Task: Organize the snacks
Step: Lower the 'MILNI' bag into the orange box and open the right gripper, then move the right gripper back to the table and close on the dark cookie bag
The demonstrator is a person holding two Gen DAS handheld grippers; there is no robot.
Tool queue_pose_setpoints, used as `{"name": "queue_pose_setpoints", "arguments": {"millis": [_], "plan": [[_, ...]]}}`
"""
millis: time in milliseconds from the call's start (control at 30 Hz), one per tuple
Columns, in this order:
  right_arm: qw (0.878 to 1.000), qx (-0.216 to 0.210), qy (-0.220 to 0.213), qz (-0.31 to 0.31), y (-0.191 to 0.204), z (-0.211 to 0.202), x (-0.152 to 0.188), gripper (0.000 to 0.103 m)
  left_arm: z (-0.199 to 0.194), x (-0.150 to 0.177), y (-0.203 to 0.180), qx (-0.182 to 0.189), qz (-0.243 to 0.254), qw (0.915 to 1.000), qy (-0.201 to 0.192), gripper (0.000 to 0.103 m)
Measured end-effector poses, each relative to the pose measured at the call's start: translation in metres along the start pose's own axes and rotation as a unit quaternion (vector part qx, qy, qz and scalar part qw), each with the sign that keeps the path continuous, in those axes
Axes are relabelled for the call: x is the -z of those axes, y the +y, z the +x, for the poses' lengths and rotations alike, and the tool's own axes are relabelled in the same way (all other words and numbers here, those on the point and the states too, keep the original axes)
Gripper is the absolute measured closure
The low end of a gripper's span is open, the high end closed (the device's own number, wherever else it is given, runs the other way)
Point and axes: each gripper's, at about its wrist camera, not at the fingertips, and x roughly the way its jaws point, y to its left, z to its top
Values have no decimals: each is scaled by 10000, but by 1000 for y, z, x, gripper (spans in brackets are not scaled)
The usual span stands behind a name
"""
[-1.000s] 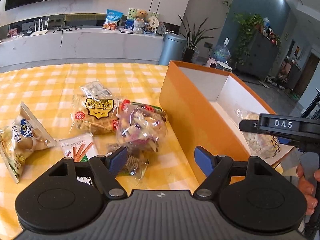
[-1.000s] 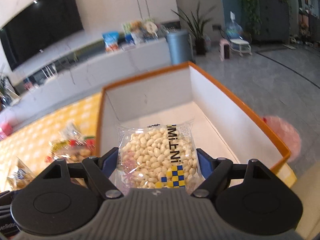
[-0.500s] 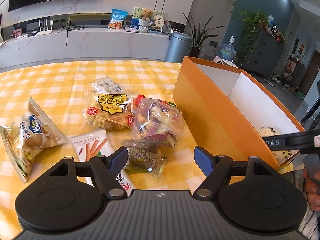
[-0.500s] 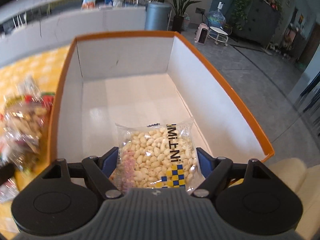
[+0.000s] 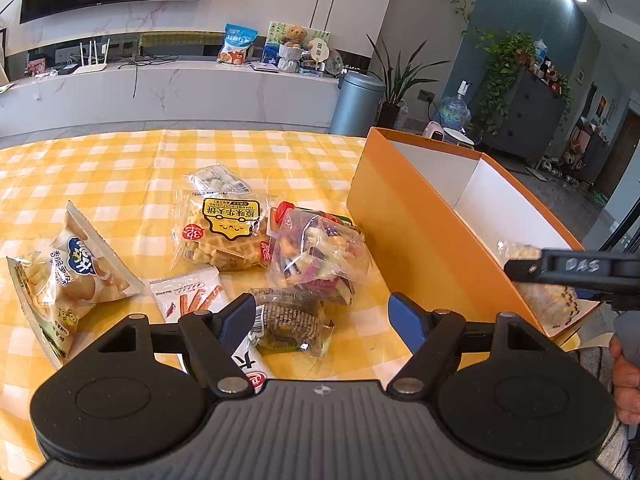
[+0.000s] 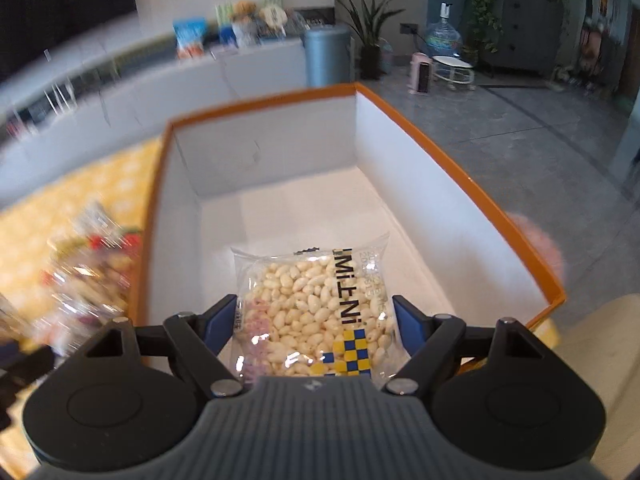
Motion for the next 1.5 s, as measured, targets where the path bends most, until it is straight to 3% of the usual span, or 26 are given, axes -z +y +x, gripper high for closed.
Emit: {"name": "queue_pose_setpoints", "arguments": {"millis": [200, 367, 533, 633, 900, 1200, 1267, 1367, 1500], "plan": [[9977, -496, -262, 393, -13, -7, 1, 23, 0, 1, -1, 2, 46, 10000, 16, 14], [9998, -106, -126, 131, 3, -1, -2, 21, 0, 1, -1, 19, 70, 10000, 44, 14], [9996, 97, -263, 92, 5, -3, -3, 9, -5, -1, 2, 18, 8, 10000, -48, 14], [9984, 112, -548, 108, 4, -12, -2, 3, -12, -5, 2, 51, 39, 9999, -129, 14], [9944, -50, -955, -440, 37, -44, 1, 3, -47, -18, 5, 10, 3, 9987, -512, 14], [9899, -896, -1079, -223, 101, -66, -2, 3, -78, -28, 43, -643, -393, 9963, -424, 15], [9889, -1096, -957, -309, 123, -56, 7, 3, -78, -29, 55, -815, -526, 9948, -305, 21], [9903, -993, -838, -492, 155, -35, 30, 4, -75, -27, 75, -1047, -775, 9912, -224, 20], [9848, -914, -736, -1280, 183, -13, 54, 4, -61, -21, 98, -1241, -813, 9889, -59, 20]]}}
